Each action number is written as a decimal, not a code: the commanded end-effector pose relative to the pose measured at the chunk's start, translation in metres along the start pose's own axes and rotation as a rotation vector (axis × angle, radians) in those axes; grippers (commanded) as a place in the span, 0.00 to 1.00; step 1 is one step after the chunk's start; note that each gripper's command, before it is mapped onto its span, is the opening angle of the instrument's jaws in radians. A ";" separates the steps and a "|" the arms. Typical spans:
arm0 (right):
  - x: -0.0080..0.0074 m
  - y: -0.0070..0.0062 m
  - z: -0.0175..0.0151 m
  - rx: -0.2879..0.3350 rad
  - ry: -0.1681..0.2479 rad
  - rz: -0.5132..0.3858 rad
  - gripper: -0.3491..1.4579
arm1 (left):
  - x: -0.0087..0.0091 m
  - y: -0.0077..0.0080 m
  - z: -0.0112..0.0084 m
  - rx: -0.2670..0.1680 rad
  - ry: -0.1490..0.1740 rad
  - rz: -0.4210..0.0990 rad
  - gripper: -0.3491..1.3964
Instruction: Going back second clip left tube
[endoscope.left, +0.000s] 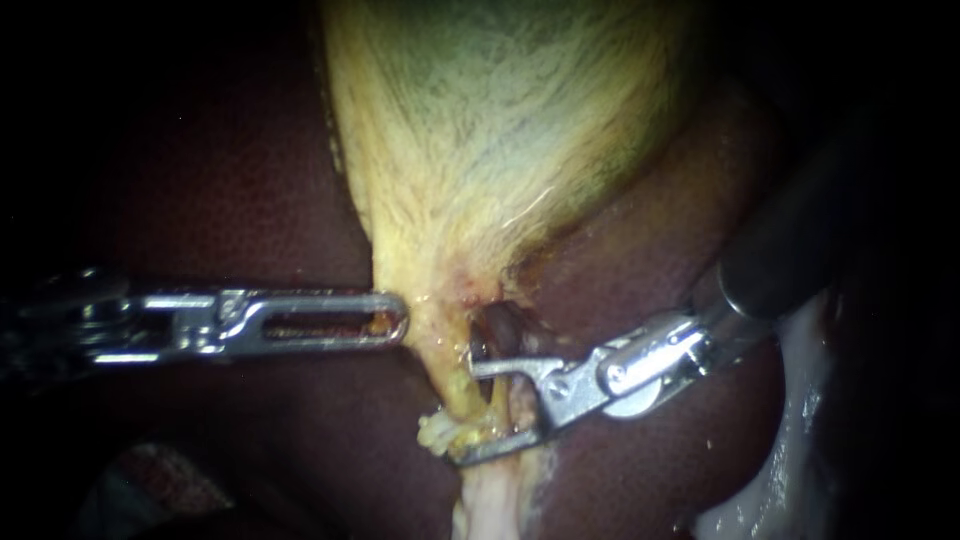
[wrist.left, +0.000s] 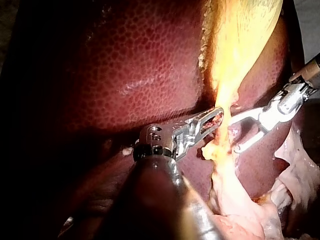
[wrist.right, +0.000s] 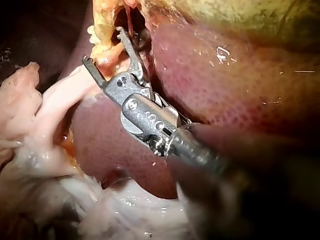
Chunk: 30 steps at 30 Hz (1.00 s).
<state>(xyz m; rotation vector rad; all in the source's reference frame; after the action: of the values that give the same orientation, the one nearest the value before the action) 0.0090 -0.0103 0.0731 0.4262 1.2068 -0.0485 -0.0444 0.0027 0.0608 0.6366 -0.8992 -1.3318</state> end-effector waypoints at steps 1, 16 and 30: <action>0.0001 0.0001 -0.0006 -0.012 -0.001 0.008 0.52 | 0.0000 0.0000 0.0000 0.000 0.000 0.000 0.00; 0.0032 0.0016 -0.0096 -0.052 -0.014 -0.059 0.52 | -0.0001 0.0003 0.0002 0.000 0.000 0.000 0.00; 0.0040 0.0011 -0.0105 -0.048 -0.013 -0.062 0.52 | 0.0005 0.0016 0.0044 -0.001 -0.007 0.007 0.00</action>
<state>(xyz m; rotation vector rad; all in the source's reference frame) 0.0013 -0.0050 0.0667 0.3461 1.2059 -0.0749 -0.0474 0.0029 0.0647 0.6283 -0.9061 -1.3295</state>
